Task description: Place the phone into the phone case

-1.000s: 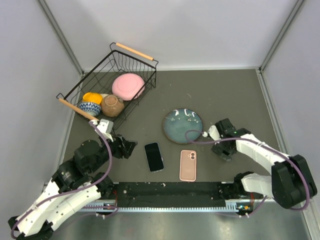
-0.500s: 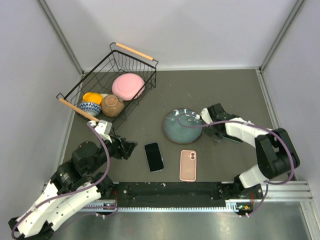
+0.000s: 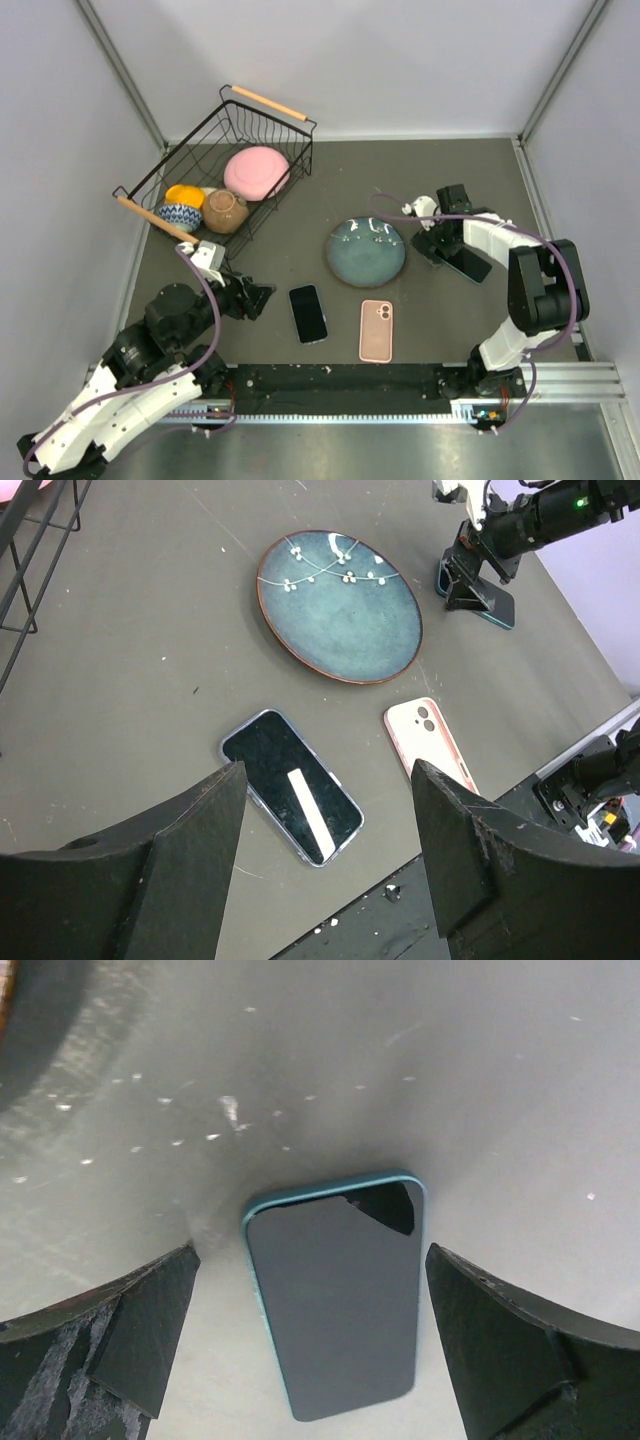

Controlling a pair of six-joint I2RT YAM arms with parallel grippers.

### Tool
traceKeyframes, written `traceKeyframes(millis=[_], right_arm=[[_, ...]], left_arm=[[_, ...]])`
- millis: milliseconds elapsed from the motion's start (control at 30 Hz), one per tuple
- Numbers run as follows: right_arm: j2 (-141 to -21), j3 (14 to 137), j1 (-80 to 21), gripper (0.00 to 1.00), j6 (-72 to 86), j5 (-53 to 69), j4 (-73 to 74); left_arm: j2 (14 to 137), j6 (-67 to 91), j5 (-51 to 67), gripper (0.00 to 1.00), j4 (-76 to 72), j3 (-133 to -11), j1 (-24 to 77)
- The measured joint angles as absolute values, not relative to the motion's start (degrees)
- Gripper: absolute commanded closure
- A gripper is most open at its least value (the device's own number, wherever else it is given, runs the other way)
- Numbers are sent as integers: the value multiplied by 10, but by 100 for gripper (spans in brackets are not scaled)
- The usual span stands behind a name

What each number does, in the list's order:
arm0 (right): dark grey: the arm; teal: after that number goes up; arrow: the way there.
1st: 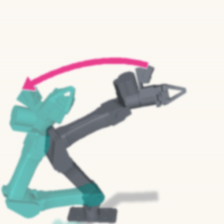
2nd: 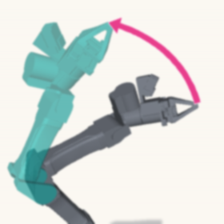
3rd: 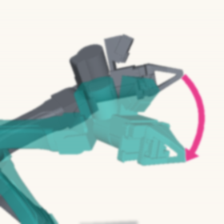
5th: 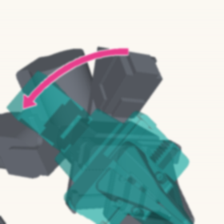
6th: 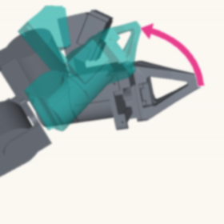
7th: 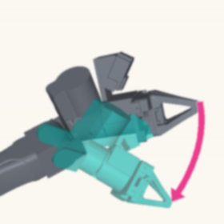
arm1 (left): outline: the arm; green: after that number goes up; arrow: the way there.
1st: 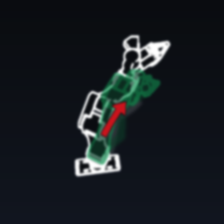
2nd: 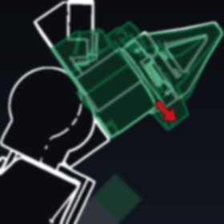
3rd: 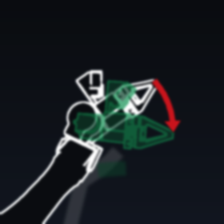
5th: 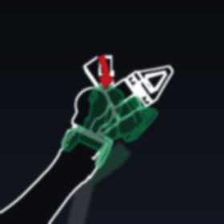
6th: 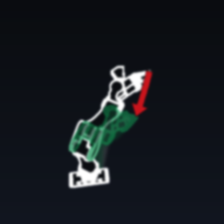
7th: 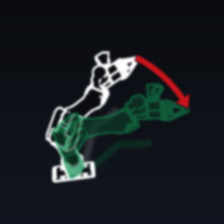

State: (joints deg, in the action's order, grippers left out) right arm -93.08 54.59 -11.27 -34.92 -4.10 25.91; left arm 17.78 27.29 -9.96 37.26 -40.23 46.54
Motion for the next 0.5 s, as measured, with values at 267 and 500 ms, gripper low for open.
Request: traceKeyframes(millis=[267,500], right_arm=[[-943,564,-62,1,-371,52,307],[-967,592,-39,1,-401,73,326]], left_arm=[[194,273,-99,28,370,-400,466],[226,273,-101,28,370,-400,466]])
